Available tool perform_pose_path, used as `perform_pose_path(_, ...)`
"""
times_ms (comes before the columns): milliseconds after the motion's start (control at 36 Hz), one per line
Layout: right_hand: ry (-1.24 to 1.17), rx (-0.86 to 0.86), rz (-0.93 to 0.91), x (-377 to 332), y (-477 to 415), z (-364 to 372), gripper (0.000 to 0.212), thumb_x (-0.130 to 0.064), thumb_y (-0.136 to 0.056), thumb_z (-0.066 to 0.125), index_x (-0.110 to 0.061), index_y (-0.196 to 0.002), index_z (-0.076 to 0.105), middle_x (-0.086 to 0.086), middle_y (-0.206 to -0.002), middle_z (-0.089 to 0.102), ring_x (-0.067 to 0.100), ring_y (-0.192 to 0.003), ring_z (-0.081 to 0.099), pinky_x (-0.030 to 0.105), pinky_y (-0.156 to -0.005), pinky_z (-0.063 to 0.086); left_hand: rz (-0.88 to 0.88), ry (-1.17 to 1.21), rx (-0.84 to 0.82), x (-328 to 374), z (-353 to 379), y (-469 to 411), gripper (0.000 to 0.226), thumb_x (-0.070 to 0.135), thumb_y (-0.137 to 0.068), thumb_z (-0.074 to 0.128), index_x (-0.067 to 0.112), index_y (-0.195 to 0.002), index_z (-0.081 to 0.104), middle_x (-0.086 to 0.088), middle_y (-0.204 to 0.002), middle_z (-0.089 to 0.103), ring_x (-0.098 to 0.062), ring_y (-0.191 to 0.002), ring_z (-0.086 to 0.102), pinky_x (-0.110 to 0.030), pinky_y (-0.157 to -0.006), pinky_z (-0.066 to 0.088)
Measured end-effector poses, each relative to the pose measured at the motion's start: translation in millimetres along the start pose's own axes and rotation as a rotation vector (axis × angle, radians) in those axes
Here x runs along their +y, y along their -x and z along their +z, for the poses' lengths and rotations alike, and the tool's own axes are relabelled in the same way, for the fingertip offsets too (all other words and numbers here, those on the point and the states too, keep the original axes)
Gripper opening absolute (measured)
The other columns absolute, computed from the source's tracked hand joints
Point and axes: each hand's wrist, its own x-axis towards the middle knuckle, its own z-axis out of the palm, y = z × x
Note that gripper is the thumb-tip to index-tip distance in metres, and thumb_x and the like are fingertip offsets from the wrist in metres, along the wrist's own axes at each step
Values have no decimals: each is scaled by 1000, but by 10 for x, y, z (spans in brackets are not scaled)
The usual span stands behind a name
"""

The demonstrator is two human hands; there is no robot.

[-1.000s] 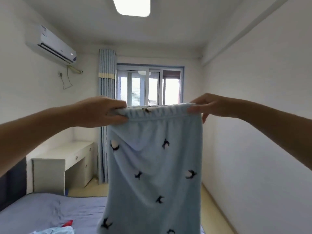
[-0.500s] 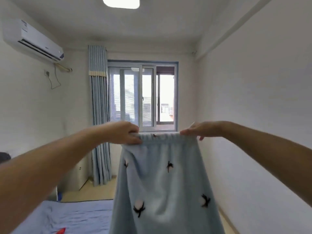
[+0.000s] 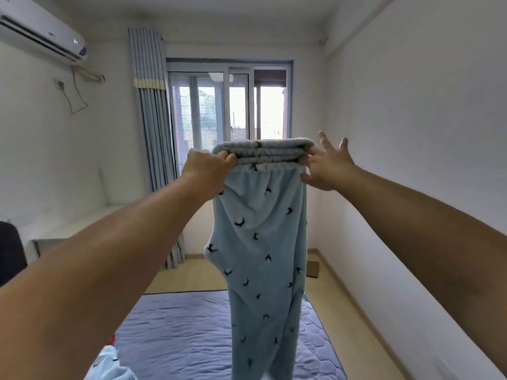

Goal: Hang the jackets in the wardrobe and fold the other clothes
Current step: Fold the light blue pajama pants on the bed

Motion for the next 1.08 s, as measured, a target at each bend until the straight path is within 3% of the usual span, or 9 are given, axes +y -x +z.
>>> perform_pose_path(56, -85, 17, -16, -39, 37, -58, 53, -53, -94, 41, -32, -142, 39, -2, -156, 22, 31, -145, 14, 62, -109, 22, 42, -1, 57, -1, -10, 41, 33, 23, -93, 56, 17, -123, 43, -1, -113, 62, -24, -88, 65, -34, -65, 39)
perform_pose_path(139, -152, 72, -69, -110, 127, -85, 35, -50, -93, 47, -28, -115, 61, -5, -134, 47, 24, -121, 43, 43, -87, 46, 68, 29, 59, -1, 3, 109, 32, 21, -95, 55, 18, -125, 45, -1, -112, 64, -22, -85, 66, -35, -70, 48)
perform_pose_path(389, -648, -124, -191, -102, 445, -114, 22, -26, -87, 65, -5, -92, 72, 12, -93, 67, 25, -86, 59, 33, -74, 48, 230, 377, -65, -174, 25, 295, 25, 34, -94, 53, 27, -118, 54, 1, -88, 62, -19, -74, 57, -28, -61, 42)
perform_pose_path(500, -918, -113, -164, -133, 565, -165, 9, -20, -86, 68, -13, -82, 70, 4, -77, 62, 15, -75, 56, 21, -64, 46, 244, 632, -149, -312, -65, 359, 17, 28, -88, 63, 18, -102, 62, -3, -88, 60, -20, -77, 55, -32, -67, 47)
perform_pose_path(639, -1246, -38, -143, -135, 647, -231, 9, -6, -81, 71, -14, -84, 67, 3, -87, 61, 18, -87, 57, 22, -71, 51, 153, 795, -132, -417, -226, 363, 17, 22, -79, 74, 19, -91, 64, 12, -70, 52, -11, -64, 48, -21, -54, 34)
perform_pose_path(722, -1314, -73, -130, -153, 626, -271, 27, -4, -81, 70, -19, -100, 58, 3, -105, 57, 21, -98, 56, 26, -75, 56, 159, 835, -120, -452, -283, 351, 18, 16, -78, 74, 18, -92, 61, 6, -83, 53, -16, -76, 52, -21, -58, 36)
perform_pose_path(833, -1269, -331, -194, -142, 551, -399, 58, -3, -83, 68, -23, -131, 43, -1, -117, 55, 18, -104, 57, 21, -72, 56, 145, 838, -252, -541, -329, 324, 41, 18, -81, 73, 27, -116, 54, 7, -108, 45, -8, -84, 49, -15, -65, 37)
perform_pose_path(944, -1013, -484, -263, -218, 458, -467, 45, -6, -85, 66, -22, -125, 52, 1, -109, 58, 16, -97, 56, 21, -73, 51, 134, 784, -561, -534, -340, 286, 73, 23, -83, 72, 26, -144, 33, 5, -110, 49, -16, -92, 53, -26, -83, 44)
perform_pose_path(1083, -470, -479, -299, -486, 302, -276, 11, -20, -82, 68, -17, -92, 64, -3, -86, 58, 16, -84, 51, 25, -70, 43, 158, 564, -671, -188, -114, 257, 33, 25, -84, 65, 19, -116, 58, 1, -100, 53, -15, -85, 53, -24, -69, 45)
